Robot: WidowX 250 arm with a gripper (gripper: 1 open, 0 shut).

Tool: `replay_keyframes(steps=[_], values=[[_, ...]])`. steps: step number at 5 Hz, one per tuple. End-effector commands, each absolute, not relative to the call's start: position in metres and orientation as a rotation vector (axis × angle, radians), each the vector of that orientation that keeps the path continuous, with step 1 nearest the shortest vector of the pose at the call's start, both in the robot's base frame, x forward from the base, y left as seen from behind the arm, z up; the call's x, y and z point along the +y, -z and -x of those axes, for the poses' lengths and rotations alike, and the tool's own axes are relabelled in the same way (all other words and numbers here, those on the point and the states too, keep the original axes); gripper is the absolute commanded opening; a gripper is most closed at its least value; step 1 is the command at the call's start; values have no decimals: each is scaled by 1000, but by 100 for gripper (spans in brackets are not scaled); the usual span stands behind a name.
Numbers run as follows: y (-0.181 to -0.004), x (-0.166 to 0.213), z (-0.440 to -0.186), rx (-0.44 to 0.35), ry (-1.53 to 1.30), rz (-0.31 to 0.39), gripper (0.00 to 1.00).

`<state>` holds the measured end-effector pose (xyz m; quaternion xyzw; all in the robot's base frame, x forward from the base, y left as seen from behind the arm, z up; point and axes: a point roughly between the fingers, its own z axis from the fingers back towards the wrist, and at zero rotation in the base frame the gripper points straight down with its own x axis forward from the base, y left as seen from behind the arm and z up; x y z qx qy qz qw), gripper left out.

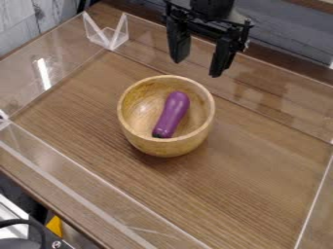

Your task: Remove the purple eggplant from inside the brown bowl and put it on the table

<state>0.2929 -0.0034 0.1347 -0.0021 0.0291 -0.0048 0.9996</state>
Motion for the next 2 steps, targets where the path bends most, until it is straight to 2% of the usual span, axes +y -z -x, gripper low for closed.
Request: replay_keyframes(steps=[1,2], values=[[-132,-7,-286,69,-36,9,100],[-131,4,-276,71,-13,12,100]])
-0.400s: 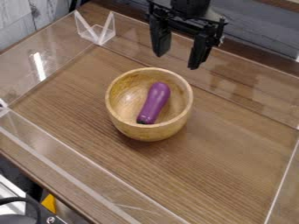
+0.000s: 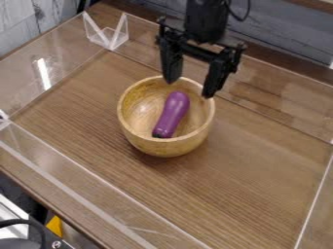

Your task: Remove the purple eggplant from inside the brown bowl and put it on the table

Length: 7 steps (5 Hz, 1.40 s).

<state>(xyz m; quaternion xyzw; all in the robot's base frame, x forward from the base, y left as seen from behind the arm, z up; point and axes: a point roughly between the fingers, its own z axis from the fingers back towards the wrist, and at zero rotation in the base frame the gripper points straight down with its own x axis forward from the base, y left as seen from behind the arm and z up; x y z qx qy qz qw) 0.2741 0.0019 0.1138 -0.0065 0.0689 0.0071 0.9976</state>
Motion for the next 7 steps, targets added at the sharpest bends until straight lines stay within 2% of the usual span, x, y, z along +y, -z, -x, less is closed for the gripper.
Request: replay_keyframes(steps=[1,3,5,7], values=[[-130,15,-272,67,3,14,100],[-118,36,-269,53,-4,23,100],[-119,18,-258,39,-100,41,100],[-103,13,-268,27,-80,49,100]])
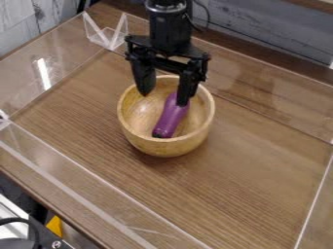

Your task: Remove the purple eggplant from inside the brown bowl and put it on the table

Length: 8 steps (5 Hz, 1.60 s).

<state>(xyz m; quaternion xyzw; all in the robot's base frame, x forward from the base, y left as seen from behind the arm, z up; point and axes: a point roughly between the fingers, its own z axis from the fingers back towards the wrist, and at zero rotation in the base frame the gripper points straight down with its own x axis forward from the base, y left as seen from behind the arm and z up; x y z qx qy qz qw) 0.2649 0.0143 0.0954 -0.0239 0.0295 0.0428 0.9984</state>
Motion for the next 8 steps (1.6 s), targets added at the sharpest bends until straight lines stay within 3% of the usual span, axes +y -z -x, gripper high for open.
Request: replay_keyframes(steps=[1,2,4,5,6,7,8], values=[[-87,9,-263,21,-18,51,100],[-72,7,-262,1,44,43,100],[-63,1,-273,-58,113,34,100],[-53,8,-285,-78,24,28,0],[-46,17,-296,-121,-68,21,100],[-40,17,-304,-137,-68,16,100],[-34,16,-309,-143,-70,13,0]])
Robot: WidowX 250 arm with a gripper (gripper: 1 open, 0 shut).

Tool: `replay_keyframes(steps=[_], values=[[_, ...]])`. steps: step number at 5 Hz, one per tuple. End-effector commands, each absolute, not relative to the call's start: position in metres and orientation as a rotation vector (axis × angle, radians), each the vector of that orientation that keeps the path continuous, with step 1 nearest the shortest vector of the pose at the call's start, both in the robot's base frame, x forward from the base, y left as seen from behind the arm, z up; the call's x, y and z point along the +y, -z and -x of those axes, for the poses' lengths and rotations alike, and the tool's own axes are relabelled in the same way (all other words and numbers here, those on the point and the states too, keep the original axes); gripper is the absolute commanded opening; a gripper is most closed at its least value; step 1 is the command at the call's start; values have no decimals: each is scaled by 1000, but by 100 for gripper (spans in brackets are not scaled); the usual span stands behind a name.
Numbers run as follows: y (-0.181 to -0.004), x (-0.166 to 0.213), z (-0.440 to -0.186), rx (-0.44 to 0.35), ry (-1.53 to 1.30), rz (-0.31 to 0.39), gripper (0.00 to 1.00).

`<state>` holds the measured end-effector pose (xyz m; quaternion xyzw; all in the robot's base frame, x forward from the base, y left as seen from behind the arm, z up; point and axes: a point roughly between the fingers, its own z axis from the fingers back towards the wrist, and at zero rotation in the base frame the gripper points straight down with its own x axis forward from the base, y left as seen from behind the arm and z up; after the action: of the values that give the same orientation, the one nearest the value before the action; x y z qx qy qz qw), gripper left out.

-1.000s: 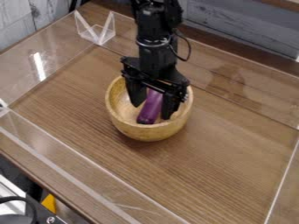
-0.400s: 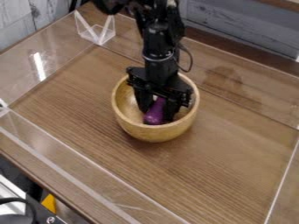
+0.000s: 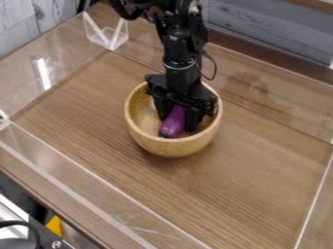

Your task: Remove the purple eggplant from inside the brown bowl and put it on the table

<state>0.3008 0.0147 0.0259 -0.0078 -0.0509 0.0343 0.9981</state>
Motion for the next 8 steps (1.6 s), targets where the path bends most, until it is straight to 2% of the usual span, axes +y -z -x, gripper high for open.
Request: replay_keyframes(steps=[1,3,5,7,8], values=[[-27,16,-308,-144,-62,12,0],[-24,25,-314,-140,-33,11,0],[-35,19,-295,-123,-170,19,0],[-35,12,-280,-94,-118,30,0],[-33,4,-274,-84,-88,37,100]])
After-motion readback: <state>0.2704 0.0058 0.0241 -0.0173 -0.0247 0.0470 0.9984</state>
